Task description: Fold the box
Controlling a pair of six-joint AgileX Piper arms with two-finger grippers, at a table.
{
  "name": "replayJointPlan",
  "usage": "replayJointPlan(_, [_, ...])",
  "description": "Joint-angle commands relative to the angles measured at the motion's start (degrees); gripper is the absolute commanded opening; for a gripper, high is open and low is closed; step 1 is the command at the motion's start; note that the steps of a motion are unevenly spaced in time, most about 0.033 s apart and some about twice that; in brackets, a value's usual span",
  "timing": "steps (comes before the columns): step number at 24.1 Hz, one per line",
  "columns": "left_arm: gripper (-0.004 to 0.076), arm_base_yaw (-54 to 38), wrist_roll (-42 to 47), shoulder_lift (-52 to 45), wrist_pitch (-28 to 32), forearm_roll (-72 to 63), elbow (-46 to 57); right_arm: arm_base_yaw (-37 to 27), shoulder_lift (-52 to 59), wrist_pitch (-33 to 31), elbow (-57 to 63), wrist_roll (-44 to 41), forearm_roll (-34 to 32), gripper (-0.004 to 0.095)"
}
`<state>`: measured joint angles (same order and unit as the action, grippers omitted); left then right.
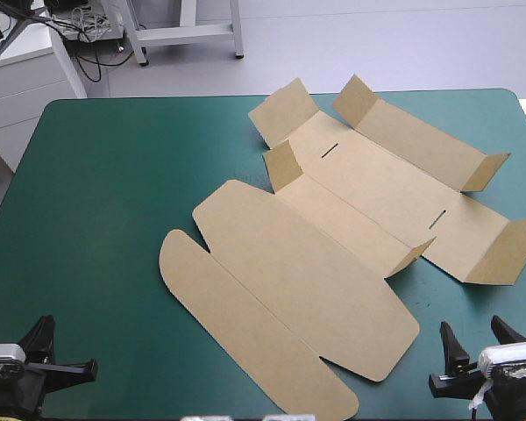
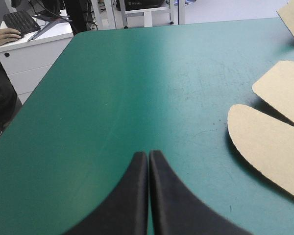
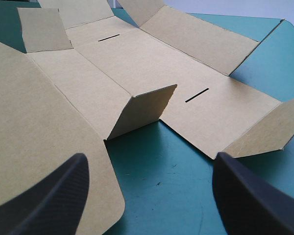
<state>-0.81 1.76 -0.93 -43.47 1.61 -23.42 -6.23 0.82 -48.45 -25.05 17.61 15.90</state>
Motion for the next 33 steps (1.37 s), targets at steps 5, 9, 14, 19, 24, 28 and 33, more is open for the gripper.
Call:
replayJointPlan(5, [-0.001,0.4,0.3,-0.7,4.5,-0.2,-1.3,0.1,0.4,8.2,-2.4,-11.6,-0.1,0.0676])
replayJointPlan(9, [-0.001,0.4,0.3,-0.7,4.5,-0.2,-1.3,0.1,-7.9,6.6,-5.7,-24.0,-2.0,0.0676])
replayJointPlan(14, [-0.001,0.4,0.3,-0.7,4.5,-0.2,-1.3,0.1,-24.4,6.0,-11.7,-32.0,-1.8,0.0676])
replayJointPlan(19, [-0.001,0.4,0.3,-0.7,4.5,-0.2,-1.3,0.1,-44.6,1.6,-20.9,-40.0,-0.3,0.0676])
replayJointPlan(24, [-0.001,0.4,0.3,-0.7,4.5,-0.2,-1.3,0.1,-60.1,0.6,-28.0,-41.5,7.7,0.0674])
replayJointPlan(28, [-0.001,0.4,0.3,-0.7,4.5,-0.2,-1.3,0.1,-70.2,1.1,-29.1,-42.2,11.6,0.0674])
replayJointPlan(33, [-0.001,0.4,0.3,-0.7,4.5,-0.2,-1.3,0.1,-76.9,1.6,-29.1,-43.4,11.8,0.0674])
